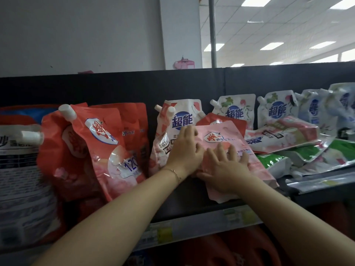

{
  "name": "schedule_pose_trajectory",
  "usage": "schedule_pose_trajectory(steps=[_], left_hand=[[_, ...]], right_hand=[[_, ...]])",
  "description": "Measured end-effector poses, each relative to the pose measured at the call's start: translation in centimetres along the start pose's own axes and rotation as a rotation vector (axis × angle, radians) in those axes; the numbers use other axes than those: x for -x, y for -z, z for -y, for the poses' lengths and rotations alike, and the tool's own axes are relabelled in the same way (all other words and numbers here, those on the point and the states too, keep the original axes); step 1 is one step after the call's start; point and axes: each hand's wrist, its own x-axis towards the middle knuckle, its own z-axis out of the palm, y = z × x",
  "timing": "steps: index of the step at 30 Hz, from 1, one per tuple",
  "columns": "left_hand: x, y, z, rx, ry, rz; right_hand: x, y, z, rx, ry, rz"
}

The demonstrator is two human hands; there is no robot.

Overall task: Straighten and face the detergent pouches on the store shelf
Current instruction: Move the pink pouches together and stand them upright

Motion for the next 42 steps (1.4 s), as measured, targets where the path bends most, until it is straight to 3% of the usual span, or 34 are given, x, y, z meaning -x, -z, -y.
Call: schedule_pose_trajectory(steps=[6,9,13,18,20,29,37,42], left_hand=[[-0.3,-4.5,1.6,0.143,0.773,0.028],[-0.7,-5.9,2.8,0.2,0.899,-0.01],[-0.8,-3.8,0.2,0.165,0.81,-0.07],[-1.5,0.1,-4.6,0.359,0.452,-0.264],[-1.5,1.3,-5.8,0.411,0.356,-0.267],[1.5,5.5,-3.2,0.313,0.182,-0.372],[3.2,9.3,-0.5,0.125,0.184,-0.513],[3.4,11.1,1.2,0.079,0.211,-0.502]], right_hand=[[1.4,-0.8,-0.4,-0.027,0.04,0.005],[2.1,-1.4,-0.4,-0.008,0.059,-0.061],[2.9,-2.2,-0.5,-0.105,0.047,-0.176],[3.0,-1.1,0.6,-0.516,-0.045,-0.337],[3.3,-1.0,1.8,-0.637,-0.05,-0.356],[4.5,-0.9,7.2,-0.757,0.07,-0.393],[3.6,-1.4,12.2,-0.84,0.226,-0.349],[1.7,-1.8,13.9,-0.847,0.246,-0.313]])
